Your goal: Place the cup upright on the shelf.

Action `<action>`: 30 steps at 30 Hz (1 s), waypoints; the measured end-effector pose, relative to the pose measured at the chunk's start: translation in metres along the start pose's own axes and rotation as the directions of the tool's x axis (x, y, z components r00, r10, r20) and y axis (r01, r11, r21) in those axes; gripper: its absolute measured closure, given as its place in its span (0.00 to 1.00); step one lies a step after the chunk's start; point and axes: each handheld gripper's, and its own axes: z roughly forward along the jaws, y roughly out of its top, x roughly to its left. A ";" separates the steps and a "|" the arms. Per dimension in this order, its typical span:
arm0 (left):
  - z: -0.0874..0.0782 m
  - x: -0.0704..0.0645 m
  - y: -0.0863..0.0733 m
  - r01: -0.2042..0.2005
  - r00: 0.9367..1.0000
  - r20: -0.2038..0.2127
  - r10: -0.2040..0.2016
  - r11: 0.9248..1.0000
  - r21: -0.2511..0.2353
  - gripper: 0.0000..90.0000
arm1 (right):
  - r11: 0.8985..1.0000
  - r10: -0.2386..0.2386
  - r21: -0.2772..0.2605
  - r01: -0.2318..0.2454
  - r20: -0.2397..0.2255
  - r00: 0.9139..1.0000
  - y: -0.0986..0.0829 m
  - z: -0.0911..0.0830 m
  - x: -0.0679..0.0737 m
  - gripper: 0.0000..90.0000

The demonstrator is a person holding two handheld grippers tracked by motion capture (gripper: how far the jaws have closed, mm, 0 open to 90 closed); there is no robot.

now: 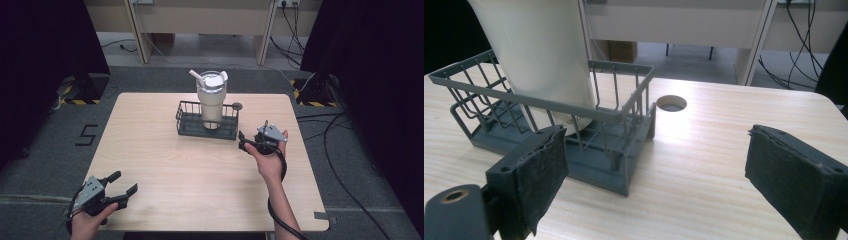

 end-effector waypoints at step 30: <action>0.001 0.000 0.000 0.007 1.000 -0.009 -0.007 1.000 0.001 0.19 | 1.000 0.005 0.016 -0.006 0.025 1.000 -0.036 -0.047 -0.012 0.14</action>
